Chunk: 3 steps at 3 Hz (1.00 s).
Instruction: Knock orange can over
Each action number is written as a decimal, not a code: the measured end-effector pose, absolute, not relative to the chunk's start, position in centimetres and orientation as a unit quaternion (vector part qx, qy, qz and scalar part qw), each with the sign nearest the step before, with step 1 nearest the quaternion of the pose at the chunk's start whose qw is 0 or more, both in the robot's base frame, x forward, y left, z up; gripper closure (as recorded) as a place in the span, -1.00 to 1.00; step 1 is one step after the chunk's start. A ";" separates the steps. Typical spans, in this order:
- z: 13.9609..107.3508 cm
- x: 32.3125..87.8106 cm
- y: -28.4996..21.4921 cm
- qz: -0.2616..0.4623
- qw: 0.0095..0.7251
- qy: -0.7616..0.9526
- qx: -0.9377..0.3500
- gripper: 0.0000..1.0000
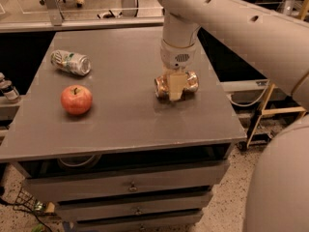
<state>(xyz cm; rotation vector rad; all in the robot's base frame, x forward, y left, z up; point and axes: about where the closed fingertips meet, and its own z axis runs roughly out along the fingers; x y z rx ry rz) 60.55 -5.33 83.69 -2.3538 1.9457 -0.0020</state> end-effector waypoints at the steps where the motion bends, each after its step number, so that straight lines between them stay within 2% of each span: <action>1: 84.9 60.3 -5.6 0.001 0.064 0.631 -0.773 -0.97; 3: 89.1 59.1 -7.2 -0.030 0.102 0.630 -0.769 -1.00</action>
Offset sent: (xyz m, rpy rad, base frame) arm -0.0181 -0.0146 0.0662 0.0538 -0.1339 0.0207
